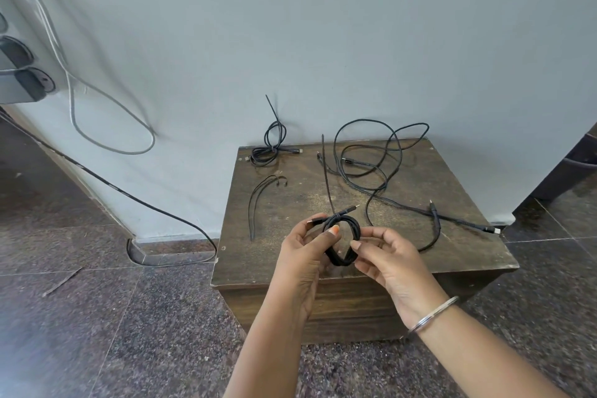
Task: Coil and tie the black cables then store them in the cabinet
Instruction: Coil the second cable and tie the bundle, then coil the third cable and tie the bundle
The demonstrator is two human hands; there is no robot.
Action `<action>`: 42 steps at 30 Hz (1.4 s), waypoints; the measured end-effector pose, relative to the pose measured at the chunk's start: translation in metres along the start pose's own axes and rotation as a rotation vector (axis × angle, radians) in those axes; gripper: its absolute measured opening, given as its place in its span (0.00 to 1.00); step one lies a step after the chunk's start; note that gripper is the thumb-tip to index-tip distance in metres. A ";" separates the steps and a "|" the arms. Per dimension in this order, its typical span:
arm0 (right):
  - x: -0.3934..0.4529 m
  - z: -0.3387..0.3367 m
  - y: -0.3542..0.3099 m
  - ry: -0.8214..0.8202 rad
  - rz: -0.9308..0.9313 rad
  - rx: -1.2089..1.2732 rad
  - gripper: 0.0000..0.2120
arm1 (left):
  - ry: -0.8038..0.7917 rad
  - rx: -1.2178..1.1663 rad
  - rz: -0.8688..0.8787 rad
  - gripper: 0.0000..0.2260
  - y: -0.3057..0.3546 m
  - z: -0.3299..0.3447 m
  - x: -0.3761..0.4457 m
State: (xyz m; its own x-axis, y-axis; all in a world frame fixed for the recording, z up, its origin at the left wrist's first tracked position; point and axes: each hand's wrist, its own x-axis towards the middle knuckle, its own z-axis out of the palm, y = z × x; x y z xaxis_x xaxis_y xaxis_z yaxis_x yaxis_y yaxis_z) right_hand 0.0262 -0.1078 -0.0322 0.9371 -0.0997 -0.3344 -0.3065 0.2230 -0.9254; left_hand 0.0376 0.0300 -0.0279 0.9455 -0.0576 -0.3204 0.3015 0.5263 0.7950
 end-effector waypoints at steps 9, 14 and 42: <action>0.047 0.026 -0.027 0.081 0.010 0.069 0.08 | 0.138 0.138 0.091 0.19 -0.002 -0.008 0.009; 0.096 0.067 -0.055 0.057 -0.034 -0.079 0.03 | 0.130 0.145 0.099 0.17 -0.003 -0.011 0.013; 0.091 0.093 -0.063 0.073 -0.046 -0.101 0.03 | 0.119 0.188 0.089 0.09 0.000 -0.006 0.009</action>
State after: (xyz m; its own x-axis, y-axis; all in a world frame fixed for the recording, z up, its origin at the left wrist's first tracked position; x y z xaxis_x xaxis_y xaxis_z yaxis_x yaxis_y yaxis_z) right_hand 0.1460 -0.0408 0.0118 0.9372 -0.1788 -0.2995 -0.2818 0.1179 -0.9522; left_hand 0.0456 0.0347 -0.0346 0.9517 0.0882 -0.2942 0.2455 0.3569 0.9013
